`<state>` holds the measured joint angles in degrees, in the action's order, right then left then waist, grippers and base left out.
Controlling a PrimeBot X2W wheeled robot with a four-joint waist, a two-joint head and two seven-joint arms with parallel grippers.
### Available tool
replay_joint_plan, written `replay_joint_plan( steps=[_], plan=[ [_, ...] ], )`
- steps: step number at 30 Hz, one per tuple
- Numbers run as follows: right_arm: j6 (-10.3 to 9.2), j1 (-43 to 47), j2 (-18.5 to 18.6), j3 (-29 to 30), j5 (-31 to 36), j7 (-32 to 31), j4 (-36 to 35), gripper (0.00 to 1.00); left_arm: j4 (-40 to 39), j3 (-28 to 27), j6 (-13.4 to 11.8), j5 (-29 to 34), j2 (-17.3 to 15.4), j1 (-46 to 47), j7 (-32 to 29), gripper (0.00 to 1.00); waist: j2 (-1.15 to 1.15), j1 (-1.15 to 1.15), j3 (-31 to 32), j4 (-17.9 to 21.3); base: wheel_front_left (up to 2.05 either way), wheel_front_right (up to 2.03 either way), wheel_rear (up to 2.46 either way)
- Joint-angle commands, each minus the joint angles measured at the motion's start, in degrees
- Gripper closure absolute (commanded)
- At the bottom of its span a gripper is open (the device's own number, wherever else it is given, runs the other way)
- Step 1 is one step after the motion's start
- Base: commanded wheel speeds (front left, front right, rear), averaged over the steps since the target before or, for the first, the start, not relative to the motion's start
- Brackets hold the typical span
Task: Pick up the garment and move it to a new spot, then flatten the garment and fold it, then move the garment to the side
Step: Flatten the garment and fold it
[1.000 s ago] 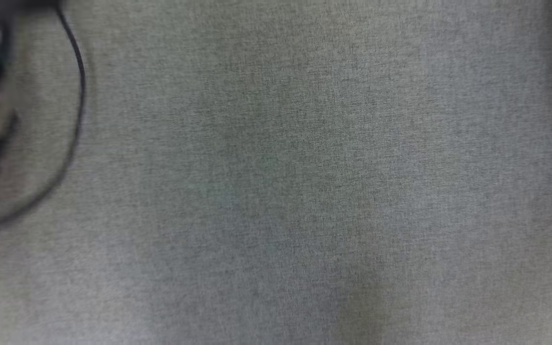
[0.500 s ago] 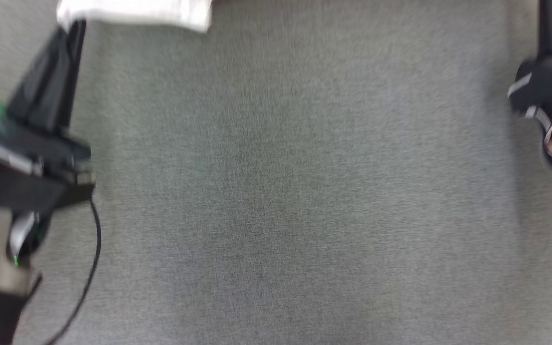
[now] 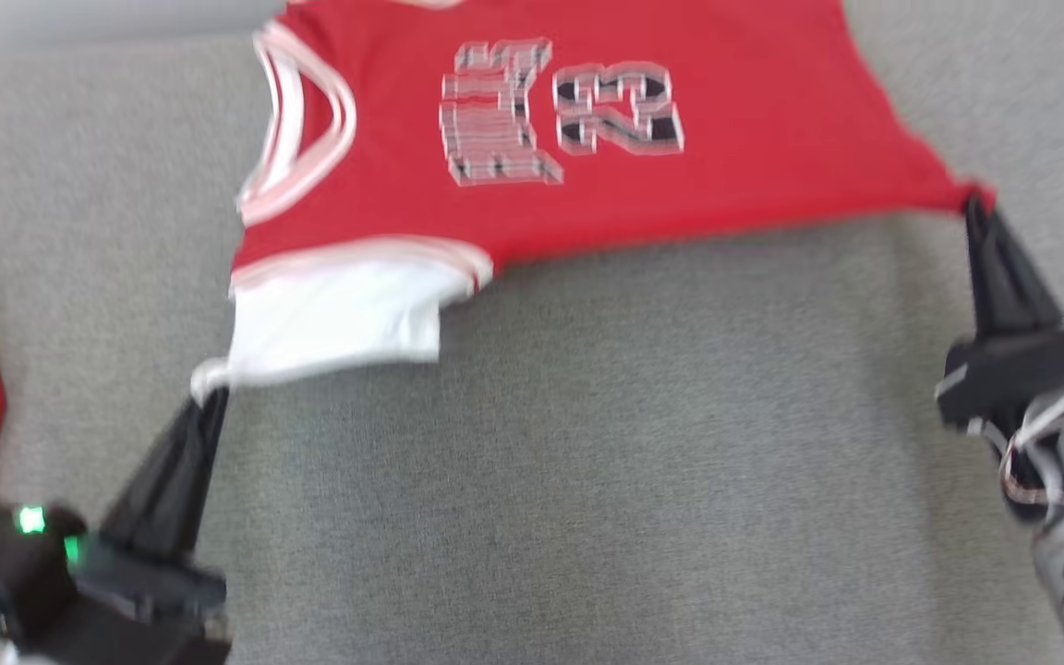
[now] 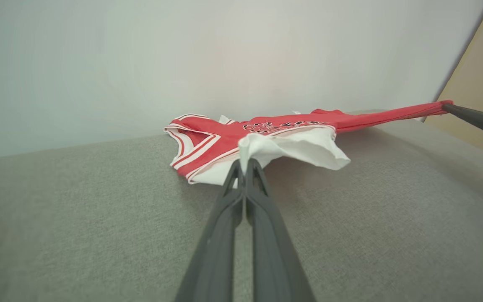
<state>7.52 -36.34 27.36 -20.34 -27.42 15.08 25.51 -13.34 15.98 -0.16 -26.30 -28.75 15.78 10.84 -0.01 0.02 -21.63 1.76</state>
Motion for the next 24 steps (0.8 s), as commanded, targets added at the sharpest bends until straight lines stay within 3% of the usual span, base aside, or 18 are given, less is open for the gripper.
replay_joint_plan(
  steps=[1,9,16,24],
  plan=[
    [-0.06,3.3,-0.3,1.0,0.8,0.0,-0.9,1.0,-0.9,-0.7,-1.2,-0.9,-0.1,-4.1,0.7,1.0,0.01,-0.02,4.7,1.1,0.0,0.0,0.0],
    [-0.06,15.9,-0.2,4.1,3.5,0.0,-5.6,1.0,-5.0,-1.3,-4.2,-1.8,-0.8,-15.8,0.9,1.0,0.01,-0.02,11.1,0.5,0.0,0.0,0.0],
    [-0.06,29.6,0.6,7.4,6.1,0.0,-13.7,1.0,-12.6,1.5,-5.6,-0.4,-2.7,-23.0,-3.1,1.0,0.01,-0.02,14.3,0.4,0.0,0.0,0.0],
    [-0.06,31.9,1.1,7.5,6.7,0.0,-16.2,1.0,-12.7,2.8,-5.7,-0.2,-1.9,-21.5,-3.8,1.0,0.01,-0.02,13.3,2.3,0.0,0.0,0.0]
  ],
)
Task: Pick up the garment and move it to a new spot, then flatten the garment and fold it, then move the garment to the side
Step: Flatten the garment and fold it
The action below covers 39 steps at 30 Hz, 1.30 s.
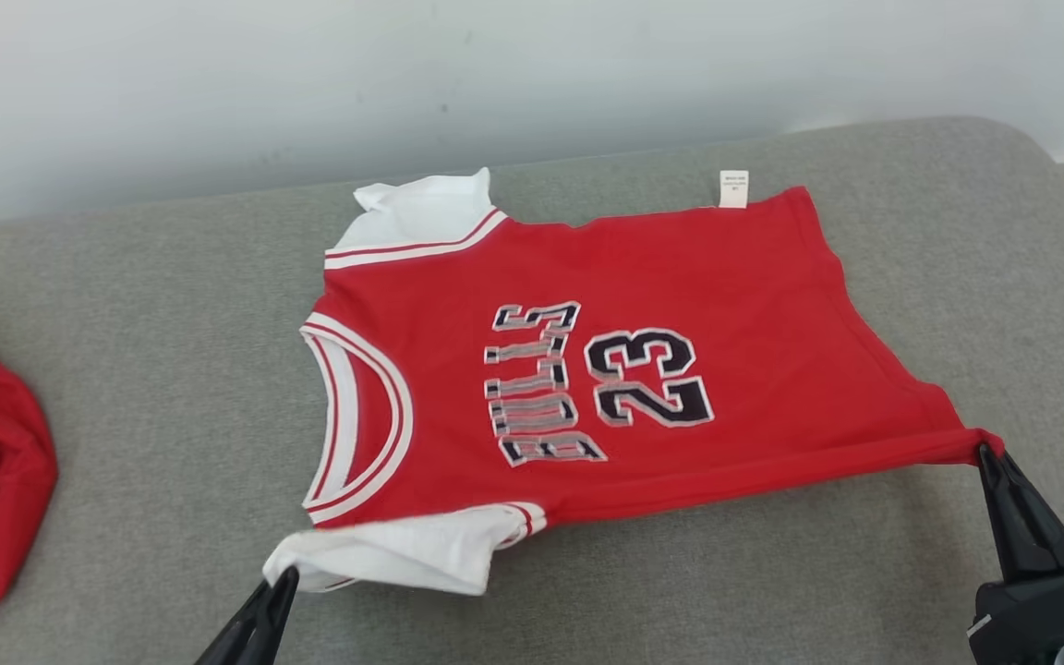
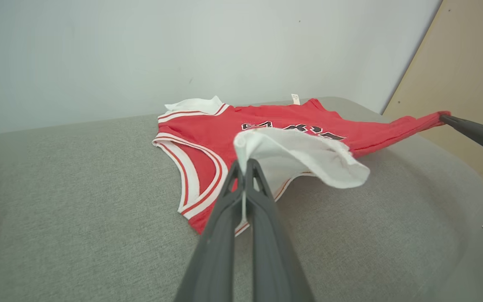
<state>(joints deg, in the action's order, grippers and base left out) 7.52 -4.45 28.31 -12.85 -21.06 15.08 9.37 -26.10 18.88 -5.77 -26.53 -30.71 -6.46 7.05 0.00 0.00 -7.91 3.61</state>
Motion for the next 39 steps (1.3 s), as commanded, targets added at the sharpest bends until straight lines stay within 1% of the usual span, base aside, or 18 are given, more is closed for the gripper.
replay_joint_plan(
  steps=[1,7,13,19,21,22,26,31,38,39],
  plan=[
    [-0.06,-0.4,0.2,-0.2,0.3,0.0,0.1,1.0,0.6,0.1,0.2,0.0,0.3,1.4,0.1,1.0,0.0,0.0,-0.6,0.7,0.0,0.0,0.0],
    [-0.06,-4.8,0.8,-3.8,0.9,0.0,4.7,1.0,4.9,1.7,1.4,1.1,2.2,7.5,0.4,1.0,0.0,0.0,-2.5,1.3,0.0,0.0,0.0],
    [-0.06,-11.7,-0.2,-5.6,1.2,0.0,10.1,1.0,9.8,3.0,2.7,3.4,3.4,15.3,0.9,1.0,0.0,0.0,-5.6,1.6,0.0,0.0,0.0],
    [-0.06,-17.6,-1.2,-5.8,1.7,0.0,14.0,1.0,14.6,3.7,4.1,6.6,3.0,22.3,2.3,1.0,0.0,0.0,-8.2,1.6,0.0,0.0,0.0],
    [-0.06,-20.0,-1.9,-5.3,2.2,0.0,15.4,1.0,16.7,3.7,4.4,7.8,2.9,25.4,3.3,1.0,0.0,0.0,-9.5,1.5,0.0,0.0,0.0],
    [-0.06,-22.0,-2.4,-5.2,2.7,0.0,16.4,1.0,18.6,3.7,4.6,9.2,2.7,28.5,4.0,1.0,0.0,0.0,-10.7,1.3,0.0,0.0,0.0],
    [-0.06,-24.3,-2.8,-4.9,3.0,0.0,17.7,1.0,21.0,3.5,4.1,11.3,2.6,32.1,5.2,1.0,0.0,0.0,-12.3,1.0,0.0,0.0,0.0],
    [-0.06,-26.4,-3.1,-5.2,3.1,0.0,19.2,1.0,24.2,4.7,4.9,14.2,2.5,36.4,6.3,1.0,0.0,0.0,-14.0,0.7,0.0,0.0,0.0],
    [-0.06,-28.9,-3.9,-6.2,3.2,0.0,20.9,1.0,30.7,6.4,5.6,16.1,3.4,40.5,7.0,1.0,0.0,0.0,-15.6,0.9,0.0,0.0,0.0],
    [-0.06,-28.9,-3.9,-6.2,3.2,0.0,20.9,1.0,30.7,6.4,5.6,16.1,3.4,40.5,7.0,1.0,0.0,0.0,-15.6,0.9,0.0,0.0,0.0]
  ],
)
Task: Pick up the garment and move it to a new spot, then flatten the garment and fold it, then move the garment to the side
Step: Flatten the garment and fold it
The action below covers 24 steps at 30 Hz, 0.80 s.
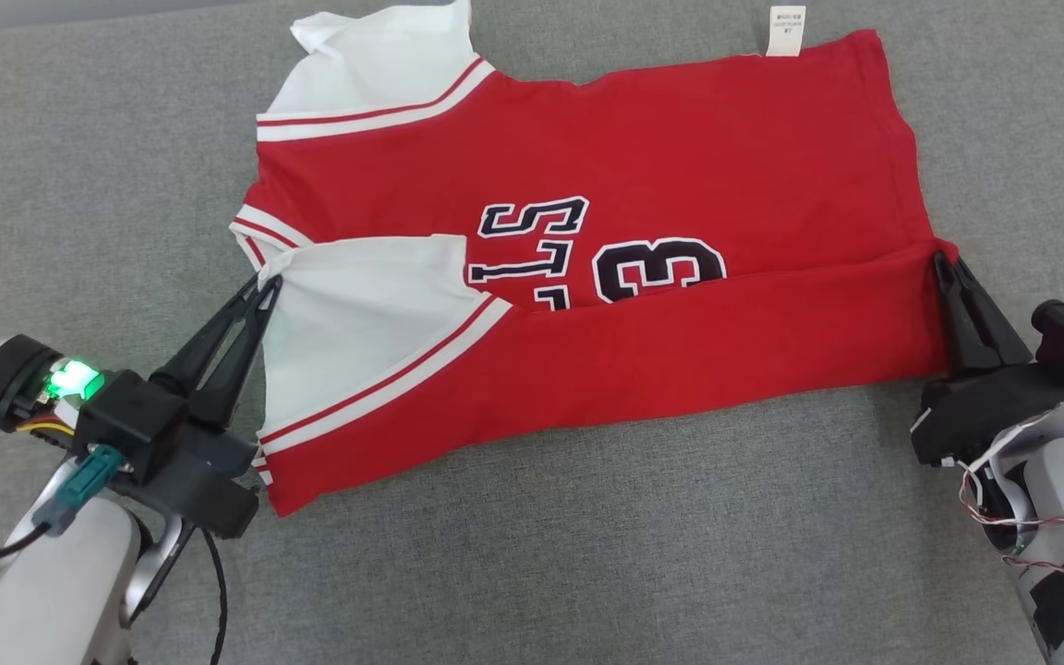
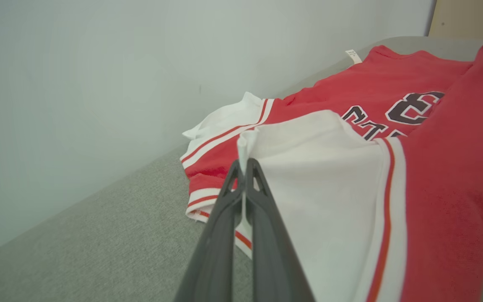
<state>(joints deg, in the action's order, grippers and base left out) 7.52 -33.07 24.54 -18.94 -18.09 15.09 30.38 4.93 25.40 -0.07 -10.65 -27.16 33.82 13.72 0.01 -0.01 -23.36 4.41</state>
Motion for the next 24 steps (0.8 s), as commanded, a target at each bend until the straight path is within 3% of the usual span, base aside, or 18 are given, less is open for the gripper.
replay_joint_plan(
  steps=[1,11,12,13,14,15,18,24],
  plan=[
    [-0.06,-0.5,-0.2,-0.2,0.3,0.0,0.1,1.0,0.8,0.1,0.1,0.4,-0.1,0.6,0.2,1.0,-0.01,0.01,-0.2,0.1,0.0,0.0,0.0],
    [-0.06,-1.7,-1.6,-1.2,0.0,0.0,3.7,1.0,9.0,1.3,0.1,0.8,1.2,2.9,0.7,1.0,-0.01,0.01,0.7,0.5,0.0,0.0,0.0],
    [-0.06,-1.6,-1.8,-1.1,-0.2,0.0,4.3,0.78,9.4,1.2,-0.1,0.5,1.5,2.5,0.8,0.92,-0.01,0.01,1.1,0.6,0.0,0.0,0.0],
    [-0.06,-1.6,-2.0,-1.0,-0.2,0.0,4.9,0.0,9.6,1.0,-0.4,0.2,1.7,2.1,0.9,0.49,-0.01,0.01,1.4,0.6,0.0,0.0,0.0],
    [-0.06,-1.6,-2.1,-0.7,0.1,0.0,4.7,0.0,9.9,0.7,-0.8,-0.2,1.8,1.5,0.9,0.13,-0.01,0.01,1.8,0.6,0.0,0.0,0.0],
    [-0.06,-1.3,-2.2,-0.3,0.5,0.0,4.5,0.0,9.9,0.4,-1.2,-0.6,2.0,0.8,0.9,0.0,-0.01,0.01,2.3,0.6,0.0,0.0,0.0],
    [-0.06,0.5,-2.6,0.8,1.1,0.0,3.6,0.0,8.5,-0.3,-2.6,-2.0,2.7,-1.8,0.9,0.0,-0.01,0.01,3.7,0.5,0.0,0.0,0.0],
    [-0.06,5.3,-3.3,4.0,1.9,0.0,0.9,0.0,3.0,-2.0,-7.9,-5.4,4.7,-11.1,-1.3,0.0,-0.01,0.01,6.9,0.1,0.0,0.0,0.0]
  ],
)
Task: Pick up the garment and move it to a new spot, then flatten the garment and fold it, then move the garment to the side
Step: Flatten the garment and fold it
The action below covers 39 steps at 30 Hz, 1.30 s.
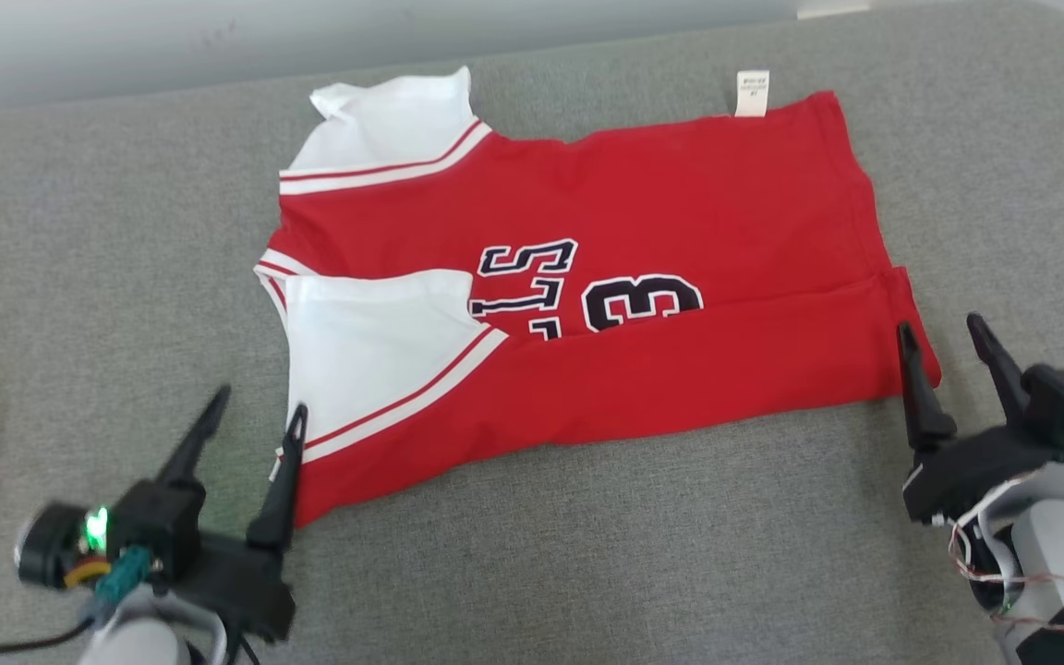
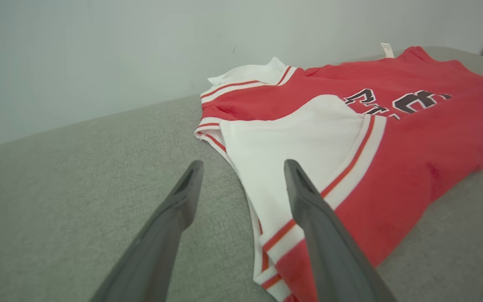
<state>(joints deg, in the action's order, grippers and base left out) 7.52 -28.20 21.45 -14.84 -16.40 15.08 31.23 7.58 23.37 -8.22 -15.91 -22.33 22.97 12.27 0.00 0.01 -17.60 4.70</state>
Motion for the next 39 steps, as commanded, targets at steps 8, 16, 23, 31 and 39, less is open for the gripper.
replay_joint_plan(
  steps=[8,16,23,31,39],
  plan=[
    [-0.06,5.1,-0.6,2.3,0.8,0.0,-1.3,0.0,-4.4,-1.4,-2.4,-7.6,2.4,-10.6,-5.0,0.0,0.0,-0.01,4.1,-0.6,0.0,0.0,0.0],
    [-0.06,5.8,-1.1,1.4,0.6,0.0,-0.8,0.0,-2.0,0.3,-3.2,-10.2,3.5,-12.1,-12.5,0.0,0.0,-0.01,5.0,0.1,0.0,0.0,0.0],
    [-0.06,5.5,-0.6,0.6,0.0,0.0,-0.4,0.0,-0.8,1.1,-2.6,-10.3,3.7,-10.5,-13.3,0.36,0.0,-0.01,4.7,0.4,0.0,0.0,0.0],
    [-0.06,5.2,-0.3,0.3,-0.2,0.0,0.0,0.0,-1.0,2.8,-2.6,-6.9,2.1,-9.0,-12.1,1.0,0.0,-0.01,4.4,0.3,0.0,0.0,0.0],
    [-0.06,1.2,-1.1,-3.0,-4.1,0.0,7.0,0.0,-2.8,3.9,-1.9,-5.4,0.2,-7.6,-11.8,1.0,0.0,-0.01,2.6,0.0,0.0,0.0,0.0]
  ],
)
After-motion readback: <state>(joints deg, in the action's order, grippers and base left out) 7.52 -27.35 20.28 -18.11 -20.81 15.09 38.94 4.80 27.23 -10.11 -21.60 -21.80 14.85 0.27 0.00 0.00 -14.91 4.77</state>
